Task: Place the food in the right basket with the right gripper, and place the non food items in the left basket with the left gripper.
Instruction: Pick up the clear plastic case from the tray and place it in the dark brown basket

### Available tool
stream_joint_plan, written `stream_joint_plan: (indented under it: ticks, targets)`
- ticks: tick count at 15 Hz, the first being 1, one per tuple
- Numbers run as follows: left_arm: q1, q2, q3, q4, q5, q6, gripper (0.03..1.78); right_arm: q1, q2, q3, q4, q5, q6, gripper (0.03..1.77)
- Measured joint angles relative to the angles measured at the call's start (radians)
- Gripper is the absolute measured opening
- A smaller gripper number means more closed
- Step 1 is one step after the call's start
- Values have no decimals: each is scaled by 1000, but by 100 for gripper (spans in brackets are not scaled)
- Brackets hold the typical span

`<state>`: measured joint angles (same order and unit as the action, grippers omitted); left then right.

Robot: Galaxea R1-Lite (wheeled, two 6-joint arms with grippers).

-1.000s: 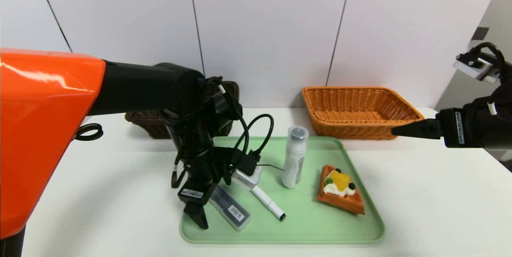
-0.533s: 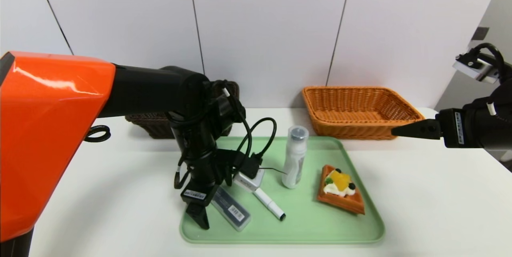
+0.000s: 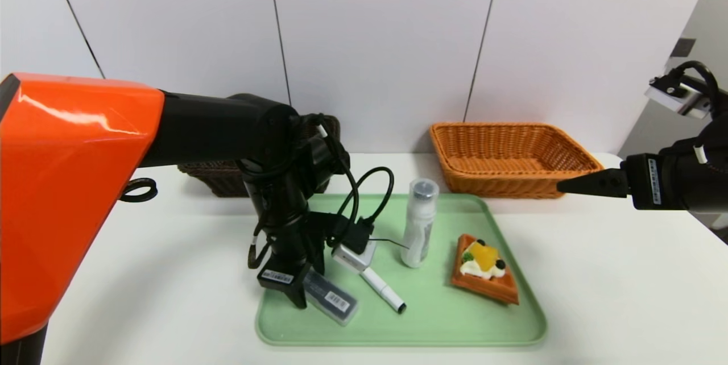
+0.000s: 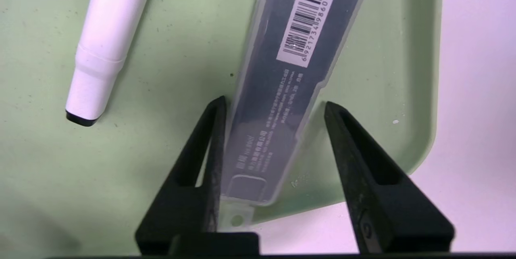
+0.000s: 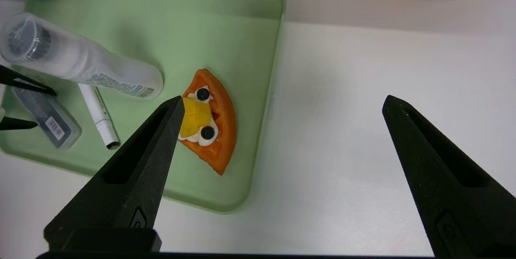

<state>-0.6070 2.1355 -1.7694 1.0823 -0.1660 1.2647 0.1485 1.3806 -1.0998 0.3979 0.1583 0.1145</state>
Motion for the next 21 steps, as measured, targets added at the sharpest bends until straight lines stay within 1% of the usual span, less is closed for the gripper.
stream_joint_plan:
  ticks: [1,2,9,12,14,16,19,20,21]
  targets:
    - [0,-1,0,2,0,0,73,-1,0,0,0,0,0,170]
    - [-1,-4,0,3,0,0,56,-1,-1,0,0,0,0,170]
    - [-4,-64,2,38,0,-8,56,-1,-8,-2,0,5,-1,170]
    - [-5,-120,1,50,0,-63,56,-1,-17,-1,4,3,0,170]
    - [-4,-162,-8,52,5,-130,56,-5,-26,4,2,3,0,170]
    - [-5,-199,-42,53,22,-233,56,-7,-36,6,3,3,0,170]
    - [-1,-229,-136,54,53,-404,56,-8,-46,7,4,3,0,170]
    - [10,-234,-169,51,71,-462,56,-8,-49,10,5,2,0,170]
    - [29,-240,-186,41,85,-495,56,-8,-52,12,6,2,0,170]
